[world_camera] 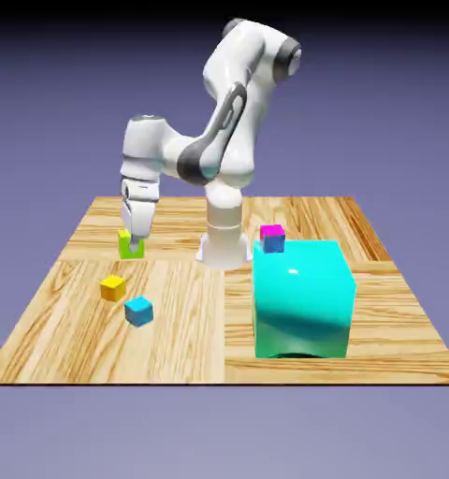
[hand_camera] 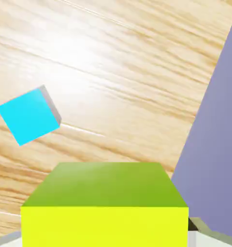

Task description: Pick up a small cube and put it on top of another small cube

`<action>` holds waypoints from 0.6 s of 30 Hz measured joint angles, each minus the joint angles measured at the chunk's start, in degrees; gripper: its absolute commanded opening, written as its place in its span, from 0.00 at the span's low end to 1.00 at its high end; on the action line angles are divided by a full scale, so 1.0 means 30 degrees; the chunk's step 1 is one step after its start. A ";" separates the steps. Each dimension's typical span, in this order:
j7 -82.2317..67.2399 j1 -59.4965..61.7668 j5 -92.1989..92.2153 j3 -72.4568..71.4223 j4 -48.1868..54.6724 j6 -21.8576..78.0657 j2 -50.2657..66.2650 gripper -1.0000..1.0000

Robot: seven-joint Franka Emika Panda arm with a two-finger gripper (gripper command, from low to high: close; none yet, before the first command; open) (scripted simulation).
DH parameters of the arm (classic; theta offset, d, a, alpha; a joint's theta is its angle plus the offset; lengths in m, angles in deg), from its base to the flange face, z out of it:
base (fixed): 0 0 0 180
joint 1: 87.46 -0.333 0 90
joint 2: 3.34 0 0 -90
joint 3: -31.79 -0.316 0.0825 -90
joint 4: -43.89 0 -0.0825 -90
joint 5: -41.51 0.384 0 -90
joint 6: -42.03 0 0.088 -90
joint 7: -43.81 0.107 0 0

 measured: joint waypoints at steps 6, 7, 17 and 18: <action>-0.3113 -0.3260 -0.2079 0.4152 -0.0644 -0.0807 0.1157 0.00; -0.3631 -0.3804 -0.2426 0.4844 -0.0751 -0.0942 0.1350 0.00; -0.8819 -0.9238 -0.5892 1.1765 -0.1824 -0.2288 0.3278 0.00; -0.9338 -0.9781 -0.6238 1.2457 -0.1931 -0.2423 0.3471 0.00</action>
